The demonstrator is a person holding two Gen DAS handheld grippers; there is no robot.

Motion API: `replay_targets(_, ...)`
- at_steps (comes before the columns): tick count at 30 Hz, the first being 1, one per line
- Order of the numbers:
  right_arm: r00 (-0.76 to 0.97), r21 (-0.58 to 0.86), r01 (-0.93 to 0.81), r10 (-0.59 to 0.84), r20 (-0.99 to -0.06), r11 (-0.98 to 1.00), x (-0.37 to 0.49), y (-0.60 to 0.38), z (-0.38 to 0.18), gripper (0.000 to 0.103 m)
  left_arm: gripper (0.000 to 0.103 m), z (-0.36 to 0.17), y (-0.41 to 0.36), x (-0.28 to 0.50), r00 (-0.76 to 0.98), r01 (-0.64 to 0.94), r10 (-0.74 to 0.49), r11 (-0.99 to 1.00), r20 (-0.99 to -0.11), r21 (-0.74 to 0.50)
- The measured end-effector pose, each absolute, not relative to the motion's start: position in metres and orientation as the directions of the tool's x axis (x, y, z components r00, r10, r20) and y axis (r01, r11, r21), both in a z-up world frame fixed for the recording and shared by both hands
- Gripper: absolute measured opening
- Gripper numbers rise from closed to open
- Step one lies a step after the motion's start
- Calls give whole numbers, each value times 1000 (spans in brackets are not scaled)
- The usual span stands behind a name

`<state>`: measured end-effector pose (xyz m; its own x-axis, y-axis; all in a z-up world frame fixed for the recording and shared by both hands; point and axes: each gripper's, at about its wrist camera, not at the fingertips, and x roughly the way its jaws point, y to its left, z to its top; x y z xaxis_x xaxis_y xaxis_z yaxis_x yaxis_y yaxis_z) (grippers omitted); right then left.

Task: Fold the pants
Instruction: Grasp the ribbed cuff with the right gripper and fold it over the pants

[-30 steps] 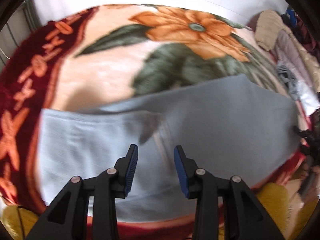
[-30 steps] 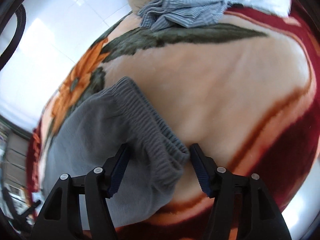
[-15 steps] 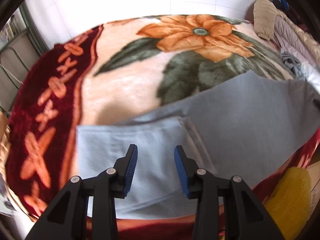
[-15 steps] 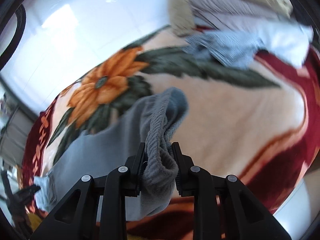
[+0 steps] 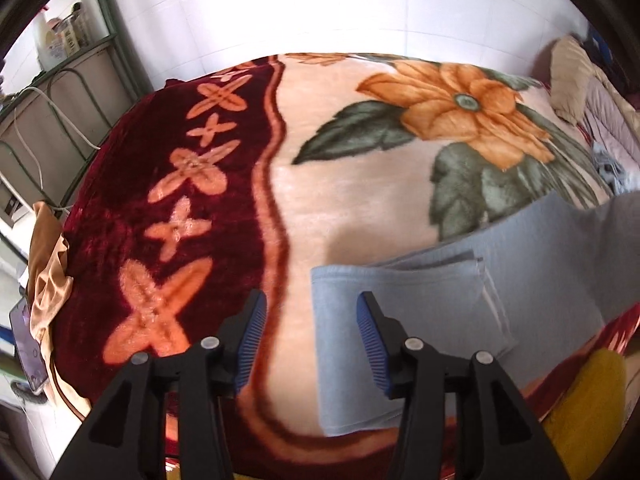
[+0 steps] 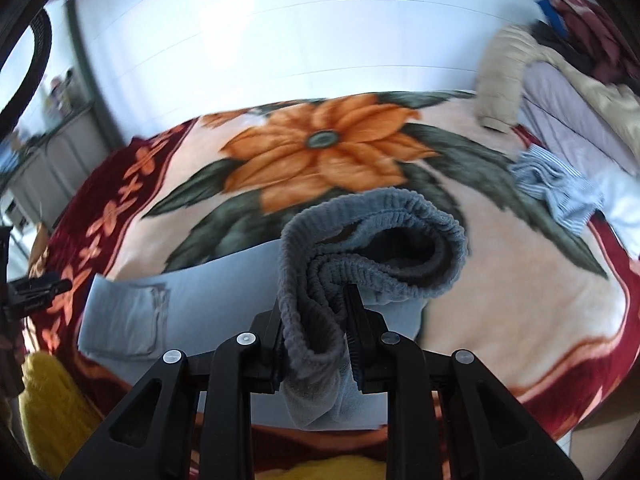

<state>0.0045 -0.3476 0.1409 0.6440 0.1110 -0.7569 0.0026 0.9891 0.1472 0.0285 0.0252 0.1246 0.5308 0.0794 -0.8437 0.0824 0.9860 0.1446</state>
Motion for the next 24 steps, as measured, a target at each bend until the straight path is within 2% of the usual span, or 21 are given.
replay_targets(4, 616, 110, -56, 121, -779, 992, 9, -309, 134, 25, 49, 116, 28, 32, 532, 119, 166, 956, -830, 267)
replay_targets(7, 585, 52, -102, 102, -805, 993, 14, -278, 121, 25, 49, 114, 39, 37, 537, 115, 163, 958, -827, 264)
replay_targets(10, 555, 13, -151, 96, -827, 988, 16, -250, 104, 25, 50, 110, 46, 36, 542, 112, 133, 967, -830, 228)
replay_targets(14, 526, -25, -195, 83, -846, 980, 16, -222, 82, 25, 54, 95, 42, 22, 536, 133, 23, 985, -844, 112)
replay_targets(19, 486, -54, -217, 60, -872, 975, 16, -204, 56, 25, 54, 72, 17, 12, 512, 198, -41, 978, -858, 72)
replay_targets(21, 468, -51, -207, 53, -882, 977, 18, -202, 48, 29, 54, 66, 9, 12, 508, 215, -51, 974, -860, 70)
replay_targets(24, 428, 11, -215, 105, -898, 976, 16, -205, 42, 35, 60, 58, 7, 14, 500, 212, -62, 976, -864, 53)
